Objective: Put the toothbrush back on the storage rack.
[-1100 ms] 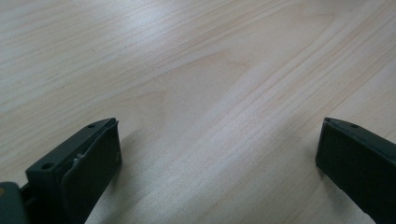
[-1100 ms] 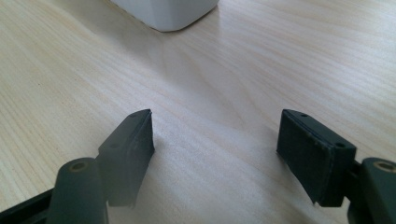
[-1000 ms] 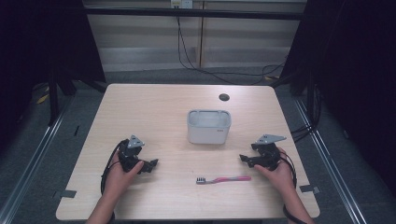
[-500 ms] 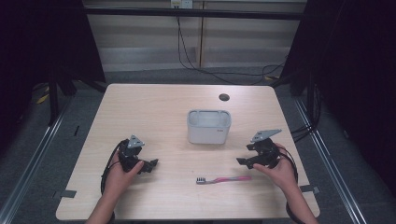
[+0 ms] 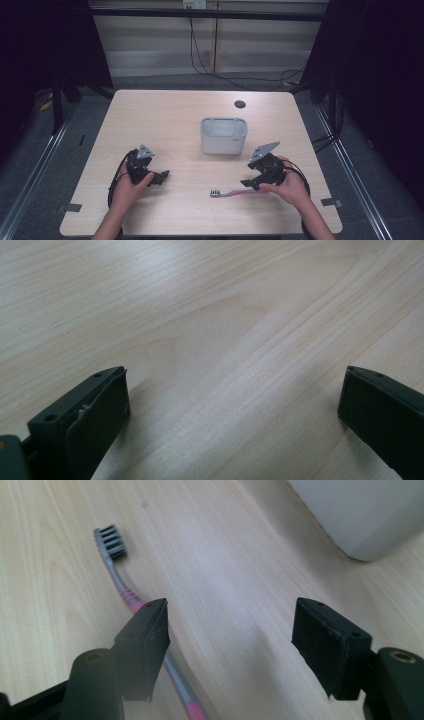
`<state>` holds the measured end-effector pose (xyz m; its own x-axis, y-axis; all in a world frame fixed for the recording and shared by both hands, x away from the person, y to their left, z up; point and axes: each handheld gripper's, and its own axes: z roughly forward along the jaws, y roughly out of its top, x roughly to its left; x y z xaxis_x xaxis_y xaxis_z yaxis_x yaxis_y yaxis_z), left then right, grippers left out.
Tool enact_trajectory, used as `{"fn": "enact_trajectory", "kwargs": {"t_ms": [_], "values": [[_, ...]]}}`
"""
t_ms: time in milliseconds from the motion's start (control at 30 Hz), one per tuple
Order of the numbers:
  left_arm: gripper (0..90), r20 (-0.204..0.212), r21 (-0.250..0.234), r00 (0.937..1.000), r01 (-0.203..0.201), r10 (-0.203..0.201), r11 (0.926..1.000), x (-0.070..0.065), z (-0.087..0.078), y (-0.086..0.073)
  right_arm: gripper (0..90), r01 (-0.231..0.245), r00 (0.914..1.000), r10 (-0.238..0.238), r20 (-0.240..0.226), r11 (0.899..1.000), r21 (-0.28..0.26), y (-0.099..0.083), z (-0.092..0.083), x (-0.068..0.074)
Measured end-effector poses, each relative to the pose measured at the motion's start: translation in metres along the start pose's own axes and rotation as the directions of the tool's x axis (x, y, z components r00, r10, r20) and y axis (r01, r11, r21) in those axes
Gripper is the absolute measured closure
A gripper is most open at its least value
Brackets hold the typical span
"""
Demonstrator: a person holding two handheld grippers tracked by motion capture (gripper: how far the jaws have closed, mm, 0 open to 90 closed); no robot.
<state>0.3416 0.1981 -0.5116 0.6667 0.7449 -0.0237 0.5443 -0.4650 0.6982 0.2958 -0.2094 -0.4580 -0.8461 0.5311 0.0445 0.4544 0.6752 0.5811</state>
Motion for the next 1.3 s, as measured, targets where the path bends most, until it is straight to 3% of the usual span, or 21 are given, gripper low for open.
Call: {"fn": "enact_trajectory", "kwargs": {"t_ms": [367,733,1300], "values": [[0.0,-0.001,-0.002,1.0000,0.000,0.000,1.0000,0.000,0.000,0.000,36.2,0.098,0.9945,-0.097,-0.040,0.994,0.047,0.010,0.010,0.016],[0.0,-0.003,-0.001,1.0000,-0.004,0.004,1.0000,0.000,0.000,0.000,44.8,0.199,0.9777,-0.190,-0.090,0.973,0.114,0.016,0.027,0.031],[0.0,-0.002,-0.002,1.0000,0.000,0.000,1.0000,0.000,0.000,0.000,53.3,0.242,0.9670,-0.226,-0.118,0.960,0.141,0.017,0.036,0.038]]}}
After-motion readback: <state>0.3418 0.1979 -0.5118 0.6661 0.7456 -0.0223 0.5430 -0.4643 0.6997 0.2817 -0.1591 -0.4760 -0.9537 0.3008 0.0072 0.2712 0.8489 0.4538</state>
